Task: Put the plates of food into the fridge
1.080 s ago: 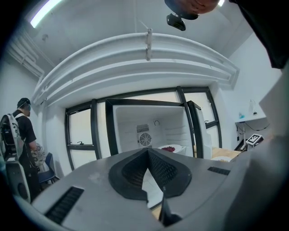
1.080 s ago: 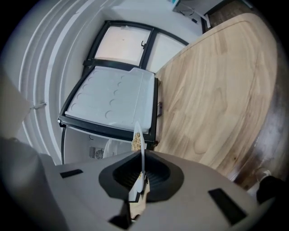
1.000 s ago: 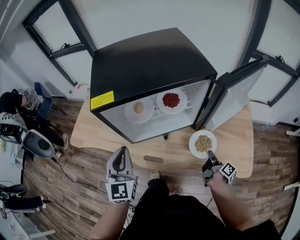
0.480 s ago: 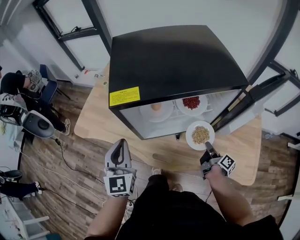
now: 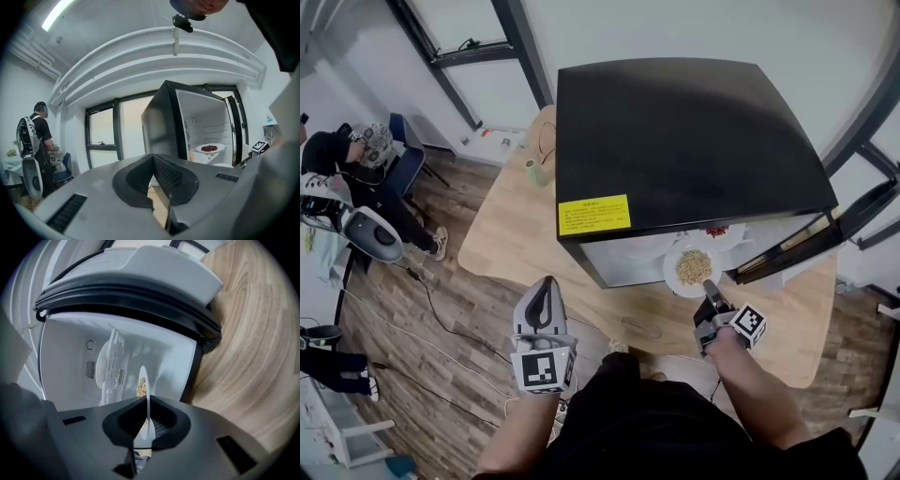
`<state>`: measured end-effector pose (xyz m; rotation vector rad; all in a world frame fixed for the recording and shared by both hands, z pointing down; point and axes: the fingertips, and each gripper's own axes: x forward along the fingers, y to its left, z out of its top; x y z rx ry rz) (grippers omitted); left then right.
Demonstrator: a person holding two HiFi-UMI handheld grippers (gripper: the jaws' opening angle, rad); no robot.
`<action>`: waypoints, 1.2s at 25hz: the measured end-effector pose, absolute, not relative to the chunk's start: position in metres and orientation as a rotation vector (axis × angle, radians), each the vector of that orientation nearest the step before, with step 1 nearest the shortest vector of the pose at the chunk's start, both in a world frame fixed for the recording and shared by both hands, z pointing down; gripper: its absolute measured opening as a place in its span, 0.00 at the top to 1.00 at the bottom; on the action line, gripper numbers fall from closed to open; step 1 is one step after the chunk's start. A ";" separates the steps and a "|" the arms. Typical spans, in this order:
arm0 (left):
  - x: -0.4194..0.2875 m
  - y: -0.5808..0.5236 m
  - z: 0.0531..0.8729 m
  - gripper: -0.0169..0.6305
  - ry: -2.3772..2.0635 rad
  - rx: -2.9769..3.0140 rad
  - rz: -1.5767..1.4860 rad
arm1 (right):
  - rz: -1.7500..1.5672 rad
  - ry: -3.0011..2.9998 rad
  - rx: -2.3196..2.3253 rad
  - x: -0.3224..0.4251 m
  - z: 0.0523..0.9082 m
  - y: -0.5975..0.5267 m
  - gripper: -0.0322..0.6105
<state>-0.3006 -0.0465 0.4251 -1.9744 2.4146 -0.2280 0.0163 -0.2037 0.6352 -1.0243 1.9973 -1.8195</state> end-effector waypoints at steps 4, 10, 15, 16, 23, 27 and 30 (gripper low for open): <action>-0.318 -0.050 0.427 0.97 2.419 -1.966 -0.229 | -1.842 2.029 -1.011 -0.015 0.639 -0.209 0.90; -0.346 -0.057 0.435 0.97 2.443 -1.973 -0.252 | -1.865 2.056 -1.004 -0.050 0.648 -0.217 0.90; -0.364 -0.067 0.438 0.97 2.434 -1.998 -0.239 | -1.877 2.067 -1.031 -0.074 0.655 -0.223 0.90; -0.368 -0.070 0.437 0.97 2.434 -1.997 -0.237 | -1.875 2.077 -1.035 -0.078 0.656 -0.224 0.90; -0.401 -0.078 0.439 0.97 2.441 -1.976 -0.206 | -1.894 2.102 -1.067 -0.109 0.664 -0.228 0.90; -0.414 -0.081 0.436 0.97 2.443 -1.986 -0.187 | -1.894 2.163 -1.095 -0.123 0.670 -0.225 0.90; -0.417 -0.084 0.439 0.97 2.436 -2.002 -0.179 | -1.874 2.232 -1.152 -0.127 0.672 -0.226 0.90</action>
